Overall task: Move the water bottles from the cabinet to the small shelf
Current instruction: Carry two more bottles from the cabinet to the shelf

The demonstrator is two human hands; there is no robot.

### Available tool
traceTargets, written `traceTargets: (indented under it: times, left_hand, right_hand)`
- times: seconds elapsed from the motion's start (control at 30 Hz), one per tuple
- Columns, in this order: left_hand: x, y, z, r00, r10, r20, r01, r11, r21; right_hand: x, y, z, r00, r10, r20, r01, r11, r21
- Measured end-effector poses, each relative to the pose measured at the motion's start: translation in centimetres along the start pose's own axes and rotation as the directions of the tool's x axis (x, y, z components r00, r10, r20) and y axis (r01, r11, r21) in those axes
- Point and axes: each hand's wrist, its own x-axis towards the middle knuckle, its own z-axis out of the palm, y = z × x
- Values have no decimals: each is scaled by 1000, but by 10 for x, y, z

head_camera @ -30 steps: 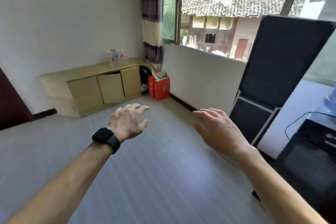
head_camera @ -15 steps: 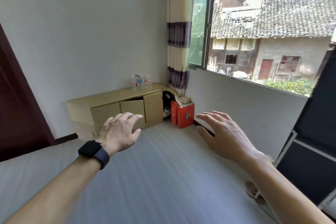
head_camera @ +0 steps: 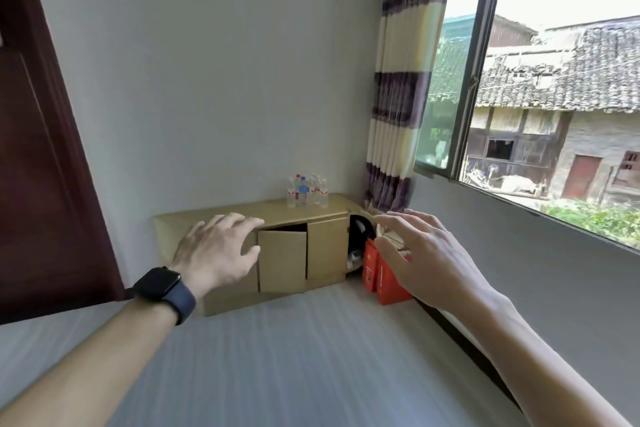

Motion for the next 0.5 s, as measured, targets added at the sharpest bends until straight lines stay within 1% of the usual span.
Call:
traceTargets:
  times: [0.1, 0.23, 0.5]
  left_hand:
    - [50, -18, 27, 1000, -31, 5, 31, 1000, 4]
    - [118, -46, 67, 999, -34, 30, 34, 999, -8]
    - [291, -125, 130, 1000, 10, 29, -10, 1000, -1]
  right_hand:
    - [54, 15, 38, 999, -30, 15, 30, 1000, 7]
    - [122, 34, 91, 998, -47, 35, 47, 999, -6]
    - [277, 70, 189, 999, -10, 40, 11, 1000, -23]
